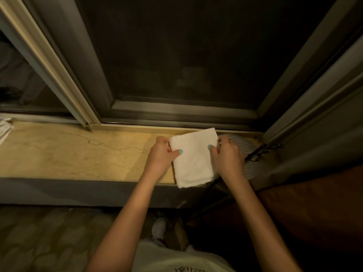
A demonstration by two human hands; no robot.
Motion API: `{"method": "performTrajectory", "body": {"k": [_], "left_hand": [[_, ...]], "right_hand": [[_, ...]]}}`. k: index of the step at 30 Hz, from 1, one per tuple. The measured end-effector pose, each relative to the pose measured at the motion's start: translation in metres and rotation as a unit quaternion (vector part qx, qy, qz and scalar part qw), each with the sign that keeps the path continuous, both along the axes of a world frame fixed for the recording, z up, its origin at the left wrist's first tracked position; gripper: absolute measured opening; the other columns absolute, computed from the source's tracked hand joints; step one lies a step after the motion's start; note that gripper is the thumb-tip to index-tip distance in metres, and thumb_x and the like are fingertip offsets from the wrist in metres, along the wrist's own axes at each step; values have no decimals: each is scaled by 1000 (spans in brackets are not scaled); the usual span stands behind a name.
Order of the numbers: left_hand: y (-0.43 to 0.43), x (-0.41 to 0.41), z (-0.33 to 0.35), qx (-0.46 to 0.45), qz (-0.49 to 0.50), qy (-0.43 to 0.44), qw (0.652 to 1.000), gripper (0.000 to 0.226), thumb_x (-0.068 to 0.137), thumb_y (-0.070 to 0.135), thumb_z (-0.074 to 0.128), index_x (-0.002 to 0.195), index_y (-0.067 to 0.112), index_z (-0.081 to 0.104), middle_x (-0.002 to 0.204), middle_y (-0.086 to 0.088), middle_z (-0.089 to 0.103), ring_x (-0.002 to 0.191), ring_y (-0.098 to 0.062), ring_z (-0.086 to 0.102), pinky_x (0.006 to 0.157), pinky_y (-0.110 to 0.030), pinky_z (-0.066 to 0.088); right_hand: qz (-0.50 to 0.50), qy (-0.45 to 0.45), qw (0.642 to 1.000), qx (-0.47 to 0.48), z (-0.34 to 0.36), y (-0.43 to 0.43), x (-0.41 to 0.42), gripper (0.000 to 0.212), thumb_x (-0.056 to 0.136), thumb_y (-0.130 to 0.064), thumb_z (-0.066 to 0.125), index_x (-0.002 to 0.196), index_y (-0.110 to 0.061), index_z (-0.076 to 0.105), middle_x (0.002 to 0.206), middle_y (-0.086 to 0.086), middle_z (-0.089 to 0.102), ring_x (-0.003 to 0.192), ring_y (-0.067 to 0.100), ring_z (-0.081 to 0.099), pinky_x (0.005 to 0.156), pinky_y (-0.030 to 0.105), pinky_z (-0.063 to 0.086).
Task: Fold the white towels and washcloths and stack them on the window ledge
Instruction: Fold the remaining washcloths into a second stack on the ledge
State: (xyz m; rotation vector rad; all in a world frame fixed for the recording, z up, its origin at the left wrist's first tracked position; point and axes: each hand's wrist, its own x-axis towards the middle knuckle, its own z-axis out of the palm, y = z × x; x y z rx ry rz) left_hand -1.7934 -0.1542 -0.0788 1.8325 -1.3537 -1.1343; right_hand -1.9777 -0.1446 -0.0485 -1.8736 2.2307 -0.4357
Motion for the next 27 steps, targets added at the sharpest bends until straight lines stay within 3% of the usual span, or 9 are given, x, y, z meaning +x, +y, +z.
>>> {"method": "performTrajectory", "body": {"k": [2, 5, 9, 12, 14, 18, 20, 23, 27], "left_hand": [[-4, 1, 2, 6, 9, 62, 998, 61, 82, 27, 73, 133, 14, 41, 100, 2, 62, 90, -15, 61, 80, -35, 53], [-7, 4, 6, 24, -30, 144, 989, 45, 86, 23, 68, 127, 14, 52, 105, 1, 66, 95, -13, 64, 81, -33, 54], [-9, 29, 15, 22, -61, 179, 982, 34, 90, 17, 62, 123, 17, 53, 114, 0, 65, 101, -12, 64, 80, -29, 55], [-13, 71, 21, 31, -34, 158, 986, 35, 89, 16, 63, 123, 15, 53, 111, -3, 66, 98, -18, 65, 83, -39, 56], [-15, 101, 18, 27, -8, 114, 993, 34, 88, 19, 65, 121, 17, 55, 106, -3, 66, 94, -20, 66, 82, -42, 56], [-16, 137, 8, -20, 8, 36, 999, 42, 84, 15, 69, 123, 23, 55, 78, 4, 56, 69, -9, 57, 62, -27, 48], [-18, 146, 5, -26, -16, 26, 999, 45, 84, 14, 69, 124, 28, 54, 73, 6, 52, 60, -3, 50, 55, -18, 42], [-23, 155, 1, -28, -48, -1, 998, 43, 85, 20, 70, 123, 32, 54, 74, 1, 53, 65, -10, 51, 59, -23, 43], [-35, 162, -3, -8, -101, -10, 995, 29, 85, 25, 69, 110, 34, 56, 77, -5, 57, 69, -17, 55, 62, -31, 46]], "right_hand": [[-10, -21, 1000, 16, 1, -2, 2, 31, 95, -34, 53, 116, -11, 51, 104, 9, 61, 94, 24, 58, 72, 34, 47], [-27, -71, 997, 33, 2, -3, 4, 32, 94, -33, 55, 119, -12, 51, 102, 8, 62, 91, 22, 58, 73, 34, 49], [-42, -148, 987, 52, 4, -2, 20, 26, 92, -29, 60, 113, -16, 53, 91, 2, 61, 83, 17, 59, 75, 35, 53], [-18, -182, 980, 75, -1, 3, 50, 12, 92, -26, 60, 102, -21, 55, 83, -7, 57, 74, 8, 56, 67, 26, 49], [35, -182, 979, 85, -10, 5, 72, 8, 93, -22, 59, 96, -15, 59, 83, -4, 62, 75, 12, 60, 67, 27, 50], [50, -223, 968, 103, -18, 1, 104, 14, 93, -27, 59, 97, -14, 61, 86, -2, 62, 80, 15, 60, 71, 29, 50], [41, -246, 965, 86, -18, -2, 115, 16, 91, -30, 62, 94, -15, 58, 83, -2, 60, 74, 12, 55, 64, 26, 46], [8, -274, 960, 59, -19, -4, 124, 15, 91, -24, 62, 83, -11, 58, 73, 0, 58, 62, 10, 50, 53, 20, 37], [-32, -304, 951, 48, -21, -4, 124, 11, 89, -16, 63, 83, -8, 58, 68, -2, 55, 62, 12, 49, 54, 21, 37]]}}
